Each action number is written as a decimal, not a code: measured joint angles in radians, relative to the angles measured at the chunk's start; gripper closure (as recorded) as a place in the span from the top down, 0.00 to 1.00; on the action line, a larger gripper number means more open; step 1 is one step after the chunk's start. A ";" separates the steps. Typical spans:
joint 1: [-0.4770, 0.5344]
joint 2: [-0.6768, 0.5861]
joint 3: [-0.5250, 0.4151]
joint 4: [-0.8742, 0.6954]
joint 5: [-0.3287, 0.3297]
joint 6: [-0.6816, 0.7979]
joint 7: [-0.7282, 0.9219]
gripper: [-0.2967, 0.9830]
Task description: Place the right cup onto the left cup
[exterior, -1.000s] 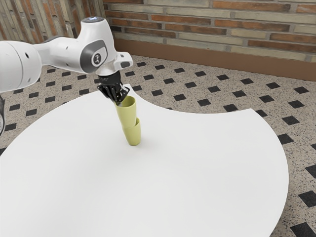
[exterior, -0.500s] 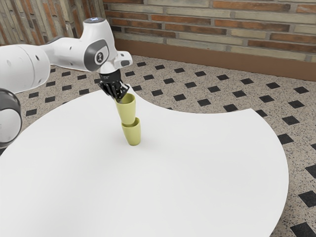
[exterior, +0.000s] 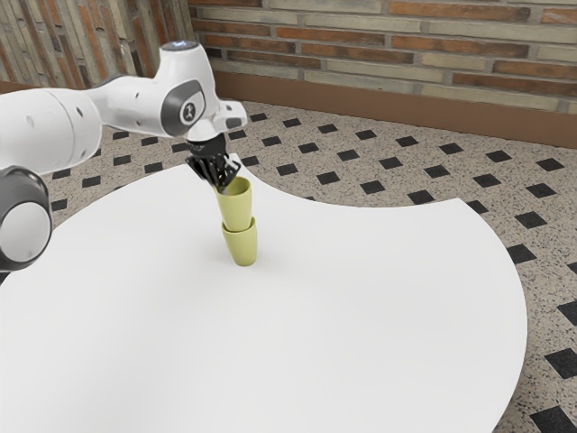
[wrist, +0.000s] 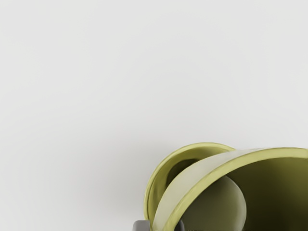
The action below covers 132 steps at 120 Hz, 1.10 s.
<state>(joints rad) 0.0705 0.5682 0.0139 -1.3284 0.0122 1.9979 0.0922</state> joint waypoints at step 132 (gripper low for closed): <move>-0.138 -0.528 -0.006 -0.393 0.099 -0.120 -0.076 0.76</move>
<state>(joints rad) -0.0673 0.0399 0.0083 -1.7210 0.1114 1.8781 0.0163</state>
